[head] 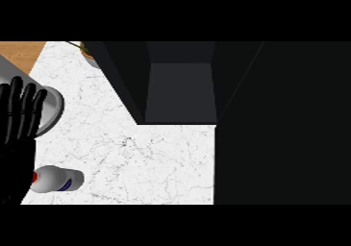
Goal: Pick up the bottled water, place it into the cabinet and close the cabinet
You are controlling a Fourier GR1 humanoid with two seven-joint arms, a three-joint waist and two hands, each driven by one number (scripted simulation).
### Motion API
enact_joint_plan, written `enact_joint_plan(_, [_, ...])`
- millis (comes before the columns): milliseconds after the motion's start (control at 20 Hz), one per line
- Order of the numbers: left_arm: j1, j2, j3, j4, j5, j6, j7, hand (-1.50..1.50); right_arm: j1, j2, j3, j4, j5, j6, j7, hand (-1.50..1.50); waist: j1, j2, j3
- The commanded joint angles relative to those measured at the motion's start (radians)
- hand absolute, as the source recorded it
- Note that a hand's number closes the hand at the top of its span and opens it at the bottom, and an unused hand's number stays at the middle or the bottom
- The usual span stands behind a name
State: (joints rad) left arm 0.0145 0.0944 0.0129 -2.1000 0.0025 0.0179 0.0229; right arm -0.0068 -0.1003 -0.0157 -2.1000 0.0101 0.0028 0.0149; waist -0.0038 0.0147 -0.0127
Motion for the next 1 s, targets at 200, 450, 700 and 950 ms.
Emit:
enact_joint_plan(200, [0.245, 0.078, 0.023, -0.250, 0.206, -0.208, -0.016, -1.50, 0.210, 0.043, 0.058, -0.101, 0.042, 0.004, -0.039, -1.50, 0.016, -0.022, 0.012])
enact_joint_plan(450, [0.383, 0.038, -0.104, -0.329, 0.379, -0.204, 0.224, -1.50, 0.276, 0.037, 0.121, -0.186, -0.193, 0.114, 0.124, -1.50, 0.014, -0.025, 0.014])
enact_joint_plan(700, [0.573, 0.092, -0.020, -0.448, 0.514, -0.302, 0.186, -1.50, 0.340, -0.001, 0.095, -0.372, -0.266, 0.102, 0.260, -1.50, 0.020, -0.023, 0.011])
enact_joint_plan(950, [0.644, 0.057, -0.109, -0.556, 0.449, -0.258, 0.247, -1.50, 0.395, -0.009, 0.061, -0.456, -0.311, 0.111, 0.273, -1.50, 0.011, -0.025, 0.013])
